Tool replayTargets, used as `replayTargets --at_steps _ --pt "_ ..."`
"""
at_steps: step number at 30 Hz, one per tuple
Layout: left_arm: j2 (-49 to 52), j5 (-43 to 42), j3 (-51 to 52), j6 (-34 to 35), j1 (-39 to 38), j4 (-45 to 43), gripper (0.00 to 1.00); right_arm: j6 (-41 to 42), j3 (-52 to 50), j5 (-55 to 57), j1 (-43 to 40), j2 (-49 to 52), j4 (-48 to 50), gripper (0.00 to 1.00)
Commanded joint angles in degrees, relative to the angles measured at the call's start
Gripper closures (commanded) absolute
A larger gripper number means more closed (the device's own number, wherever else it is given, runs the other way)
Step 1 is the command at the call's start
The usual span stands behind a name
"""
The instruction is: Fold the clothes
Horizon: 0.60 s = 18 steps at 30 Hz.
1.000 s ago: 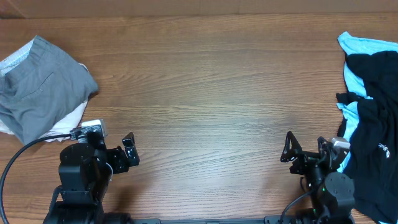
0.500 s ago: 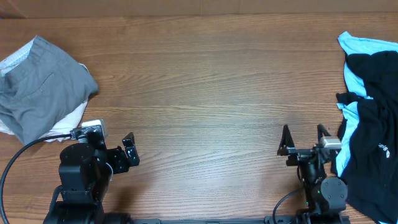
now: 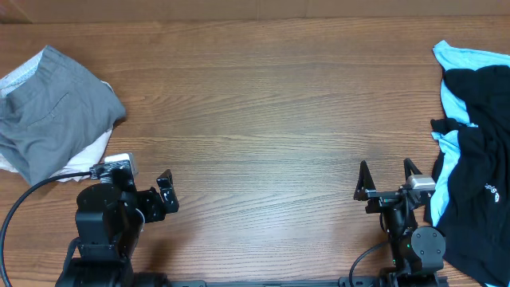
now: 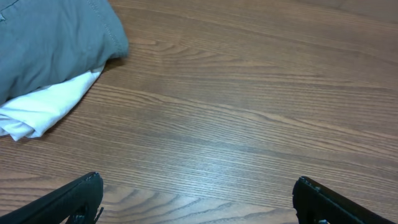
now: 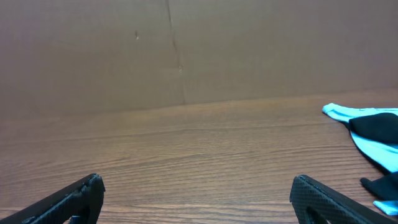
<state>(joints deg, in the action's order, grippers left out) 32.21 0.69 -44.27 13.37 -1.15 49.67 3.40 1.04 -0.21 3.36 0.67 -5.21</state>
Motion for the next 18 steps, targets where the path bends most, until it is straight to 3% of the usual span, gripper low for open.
replayTargets --at_steps 1,9,14,18 --pt "-0.04 0.35 0.31 0.37 -0.39 -0.2 0.0 -0.22 -0.57 -0.52 -0.48 -0.5 0.39 0.0" --pt "-0.09 0.35 0.31 0.37 -0.39 -0.2 0.0 -0.24 -0.57 -0.52 -0.48 -0.5 0.39 0.0" --pt "-5.49 0.39 0.46 0.35 -0.39 8.33 0.0 -0.24 -0.57 -0.52 -0.48 -0.5 0.39 0.0" --pt "-13.53 0.61 5.14 0.33 -0.39 7.37 0.0 -0.24 -0.57 -0.55 -0.48 -0.5 0.39 0.0"
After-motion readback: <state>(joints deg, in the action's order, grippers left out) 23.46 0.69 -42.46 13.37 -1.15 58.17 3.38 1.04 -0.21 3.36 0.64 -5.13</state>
